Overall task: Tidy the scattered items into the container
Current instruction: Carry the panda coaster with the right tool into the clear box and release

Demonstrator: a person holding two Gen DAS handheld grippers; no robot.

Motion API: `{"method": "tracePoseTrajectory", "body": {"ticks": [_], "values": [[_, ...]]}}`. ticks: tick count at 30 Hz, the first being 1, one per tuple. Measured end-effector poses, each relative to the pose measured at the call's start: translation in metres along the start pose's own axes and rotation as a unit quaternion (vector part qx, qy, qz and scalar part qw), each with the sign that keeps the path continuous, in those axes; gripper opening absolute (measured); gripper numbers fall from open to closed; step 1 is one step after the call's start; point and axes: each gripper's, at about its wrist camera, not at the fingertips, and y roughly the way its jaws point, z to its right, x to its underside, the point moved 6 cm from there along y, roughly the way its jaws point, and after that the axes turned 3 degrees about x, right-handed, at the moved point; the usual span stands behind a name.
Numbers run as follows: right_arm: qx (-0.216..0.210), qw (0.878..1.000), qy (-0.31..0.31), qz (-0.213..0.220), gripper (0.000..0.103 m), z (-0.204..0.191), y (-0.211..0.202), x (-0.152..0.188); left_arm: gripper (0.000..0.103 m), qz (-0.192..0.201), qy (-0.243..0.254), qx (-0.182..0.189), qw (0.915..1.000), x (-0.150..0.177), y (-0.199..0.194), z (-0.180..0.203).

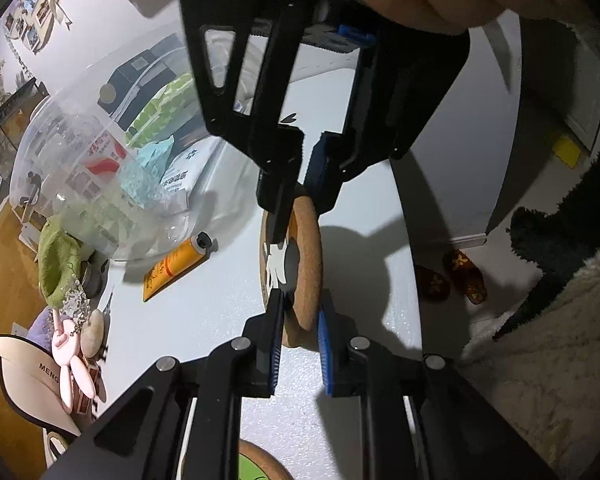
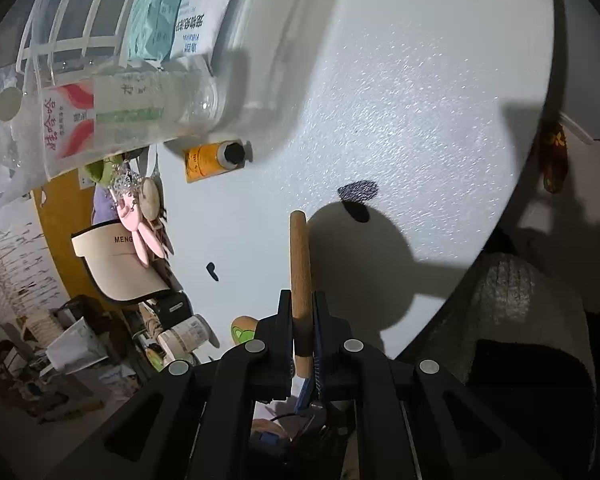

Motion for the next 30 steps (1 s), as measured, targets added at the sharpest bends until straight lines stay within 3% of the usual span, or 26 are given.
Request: {"method": "tracePoseTrajectory", "body": {"ticks": [3, 7, 14, 16, 17, 19, 22, 26, 30], "values": [[-0.028, 0.999, 0.02, -0.009, 0.009, -0.002, -0.004, 0.001, 0.015, 0.02, 0.005, -0.002, 0.9998, -0.003, -0.011, -0.012], [-0.093, 0.995, 0.04, -0.009, 0.009, -0.019, -0.03, 0.005, 0.015, 0.062, 0.051, -0.03, 0.9963, -0.024, -0.037, -0.032], [-0.211, 0.977, -0.005, 0.043, 0.009, -0.079, -0.121, 0.018, 0.02, 0.178, 0.093, -0.093, 0.9752, -0.085, -0.11, -0.082], [-0.236, 0.969, -0.029, 0.068, 0.009, -0.099, -0.151, 0.019, 0.036, 0.205, 0.08, -0.113, 0.969, -0.101, -0.128, -0.1], [-0.247, 0.964, -0.045, 0.083, 0.009, -0.11, -0.168, 0.018, 0.049, 0.215, 0.07, -0.12, 0.9667, -0.105, -0.134, -0.107], [-0.261, 0.956, -0.073, 0.109, 0.009, -0.13, -0.196, 0.013, 0.055, 0.233, 0.037, -0.134, 0.9624, -0.112, -0.145, -0.126], [-0.241, 0.948, -0.137, 0.158, 0.009, -0.164, -0.237, -0.007, 0.055, 0.228, -0.032, -0.139, 0.9632, -0.114, -0.149, -0.153], [-0.123, 0.94, -0.241, 0.205, 0.009, -0.213, -0.259, -0.057, 0.055, 0.194, -0.13, -0.16, 0.959, -0.096, -0.141, -0.195], [0.016, 0.927, -0.334, 0.168, 0.009, -0.254, -0.234, -0.108, 0.055, 0.16, -0.237, -0.173, 0.9424, -0.067, -0.134, -0.232]]}}
